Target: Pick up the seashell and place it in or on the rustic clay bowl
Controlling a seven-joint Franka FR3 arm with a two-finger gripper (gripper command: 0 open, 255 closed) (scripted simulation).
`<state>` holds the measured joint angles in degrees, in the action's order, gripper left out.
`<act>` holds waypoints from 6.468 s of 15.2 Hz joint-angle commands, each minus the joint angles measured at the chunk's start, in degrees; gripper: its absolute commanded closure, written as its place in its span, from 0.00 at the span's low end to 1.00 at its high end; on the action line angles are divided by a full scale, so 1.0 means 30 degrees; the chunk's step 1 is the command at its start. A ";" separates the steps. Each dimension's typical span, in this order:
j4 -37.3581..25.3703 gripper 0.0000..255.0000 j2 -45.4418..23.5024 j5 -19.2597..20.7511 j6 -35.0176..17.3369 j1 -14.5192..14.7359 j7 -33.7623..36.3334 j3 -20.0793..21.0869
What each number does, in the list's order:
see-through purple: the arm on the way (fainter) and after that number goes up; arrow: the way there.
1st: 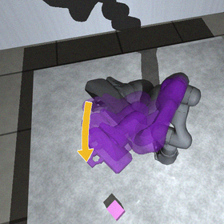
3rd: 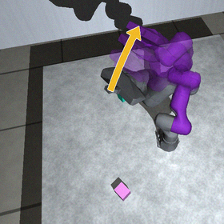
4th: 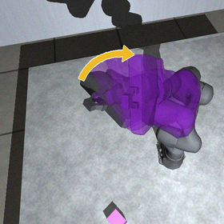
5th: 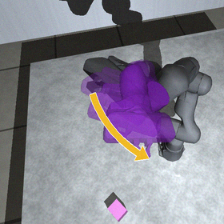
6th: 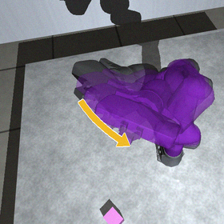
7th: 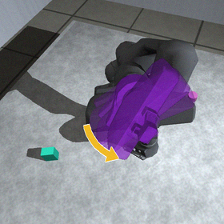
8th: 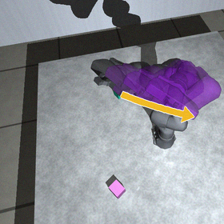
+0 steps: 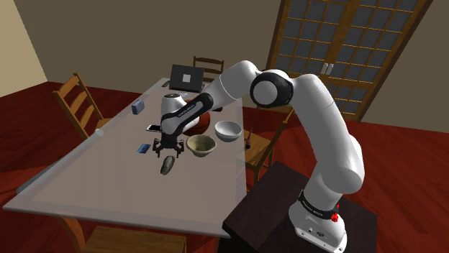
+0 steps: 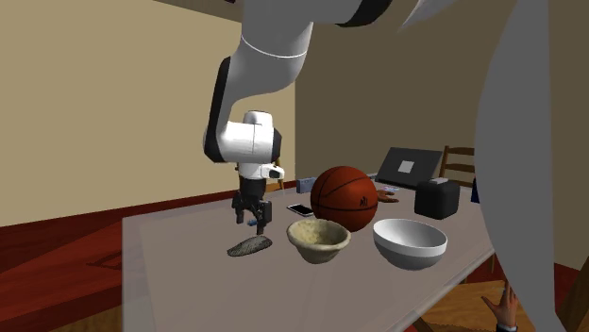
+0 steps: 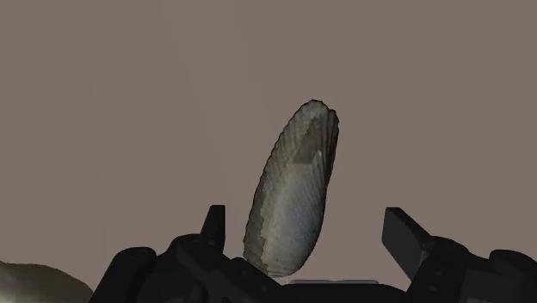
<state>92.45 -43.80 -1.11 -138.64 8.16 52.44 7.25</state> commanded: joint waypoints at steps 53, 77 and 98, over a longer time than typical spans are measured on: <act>-0.1022 1.00 0.1810 -0.0274 0.2561 0.0046 0.1493 -0.0482; 0.5234 1.00 0.6200 -0.1685 0.1238 -0.5013 -0.5057 -0.1286; 0.5370 0.00 0.4118 -0.1769 -0.0972 -0.4998 -0.5300 -0.1252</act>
<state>108.57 -31.43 -6.42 -141.56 -6.84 36.54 3.49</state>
